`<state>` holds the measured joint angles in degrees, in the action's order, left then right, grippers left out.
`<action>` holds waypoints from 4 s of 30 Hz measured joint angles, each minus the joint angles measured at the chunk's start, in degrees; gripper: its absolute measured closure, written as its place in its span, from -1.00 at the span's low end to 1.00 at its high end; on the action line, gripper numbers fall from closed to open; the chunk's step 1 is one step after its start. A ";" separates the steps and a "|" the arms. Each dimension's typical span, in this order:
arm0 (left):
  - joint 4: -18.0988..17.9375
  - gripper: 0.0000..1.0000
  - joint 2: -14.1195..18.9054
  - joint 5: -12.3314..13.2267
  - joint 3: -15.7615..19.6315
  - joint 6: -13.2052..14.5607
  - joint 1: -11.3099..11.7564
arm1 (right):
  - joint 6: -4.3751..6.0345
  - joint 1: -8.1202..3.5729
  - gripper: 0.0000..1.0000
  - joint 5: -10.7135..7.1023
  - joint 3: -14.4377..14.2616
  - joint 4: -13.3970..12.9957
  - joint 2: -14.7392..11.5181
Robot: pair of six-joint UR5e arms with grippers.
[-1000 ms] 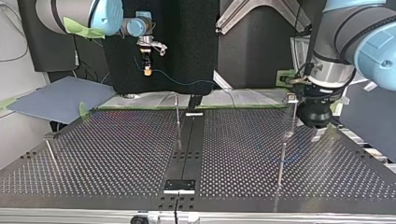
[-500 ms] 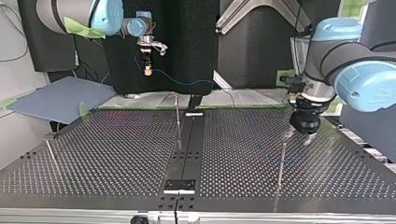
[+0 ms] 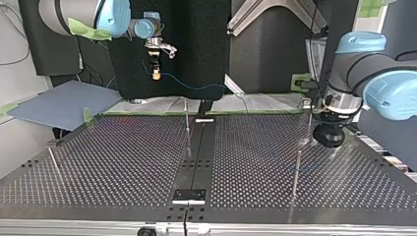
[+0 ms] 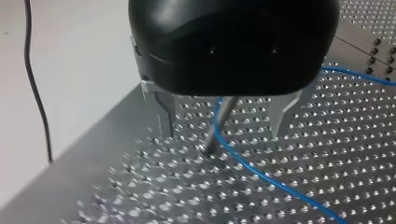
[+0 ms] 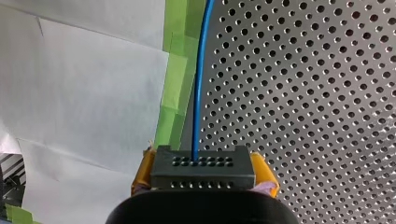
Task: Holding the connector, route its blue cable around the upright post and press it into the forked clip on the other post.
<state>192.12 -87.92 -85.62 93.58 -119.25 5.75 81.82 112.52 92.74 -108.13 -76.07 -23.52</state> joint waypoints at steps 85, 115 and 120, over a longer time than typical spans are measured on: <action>-23.29 -0.99 -9.92 -6.44 -7.64 -3.84 -2.49 | 0.02 1.19 1.00 0.01 1.20 0.92 0.00; -28.27 -0.99 -10.45 -2.86 -0.22 -6.31 -1.54 | 0.02 1.56 1.00 0.04 1.20 0.92 0.00; -27.24 -0.99 -10.46 -0.44 -0.11 -8.75 -1.37 | 0.06 1.59 1.00 0.07 1.22 0.91 0.00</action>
<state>164.89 -98.38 -86.06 93.47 -127.99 4.38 81.88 114.11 92.81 -106.91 -75.16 -23.52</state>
